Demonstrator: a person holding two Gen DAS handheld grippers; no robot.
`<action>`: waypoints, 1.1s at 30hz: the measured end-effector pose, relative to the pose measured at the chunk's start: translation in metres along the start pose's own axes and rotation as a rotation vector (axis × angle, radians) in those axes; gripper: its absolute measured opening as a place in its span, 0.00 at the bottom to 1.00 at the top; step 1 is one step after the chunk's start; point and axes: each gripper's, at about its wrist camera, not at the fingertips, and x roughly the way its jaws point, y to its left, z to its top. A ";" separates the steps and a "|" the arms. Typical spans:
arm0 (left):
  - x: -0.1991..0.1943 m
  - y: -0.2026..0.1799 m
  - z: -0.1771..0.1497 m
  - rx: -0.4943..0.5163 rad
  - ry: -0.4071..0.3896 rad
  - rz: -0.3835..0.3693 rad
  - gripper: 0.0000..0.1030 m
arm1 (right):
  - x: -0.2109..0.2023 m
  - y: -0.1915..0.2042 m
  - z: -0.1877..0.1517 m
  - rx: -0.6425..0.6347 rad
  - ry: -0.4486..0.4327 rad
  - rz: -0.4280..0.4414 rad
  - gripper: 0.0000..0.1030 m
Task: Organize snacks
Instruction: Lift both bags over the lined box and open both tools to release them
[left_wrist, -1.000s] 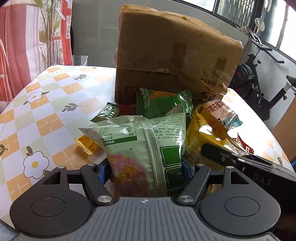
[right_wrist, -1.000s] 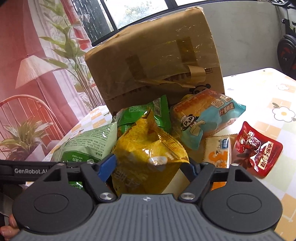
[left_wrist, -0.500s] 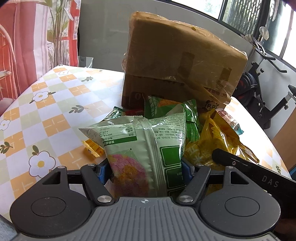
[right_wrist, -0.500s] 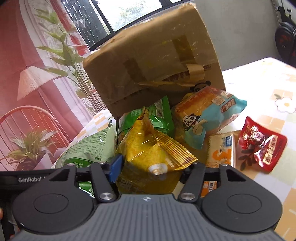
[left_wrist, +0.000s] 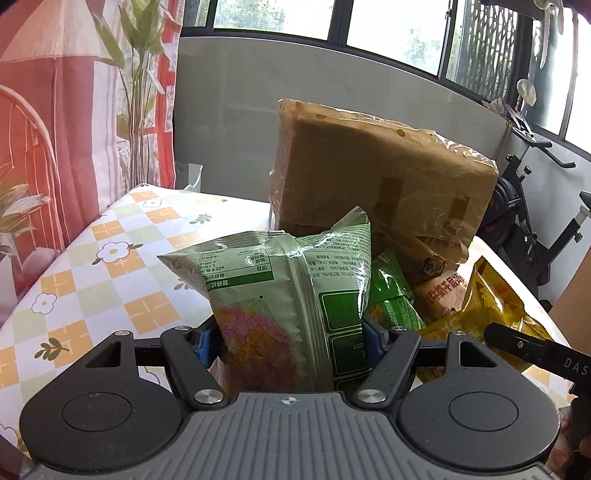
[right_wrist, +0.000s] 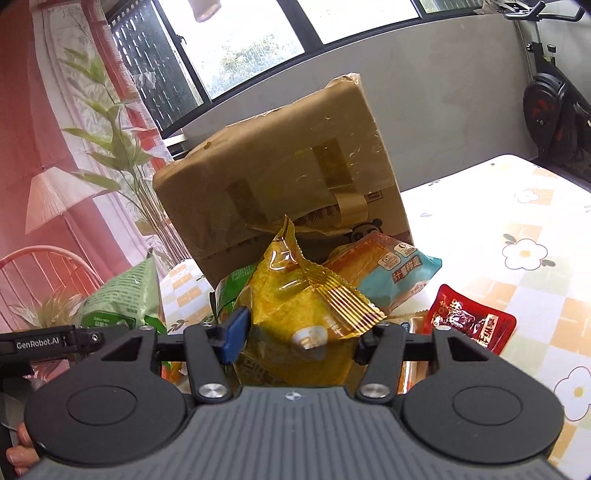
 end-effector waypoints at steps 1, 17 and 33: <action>0.000 0.000 0.001 -0.002 0.000 0.001 0.72 | -0.002 -0.001 0.000 0.005 0.000 0.004 0.55; -0.025 0.009 0.035 0.005 -0.103 0.010 0.72 | -0.034 -0.016 0.031 0.072 -0.184 -0.050 0.55; -0.042 -0.005 0.103 0.029 -0.201 -0.083 0.72 | -0.041 0.006 0.095 -0.030 -0.277 -0.011 0.55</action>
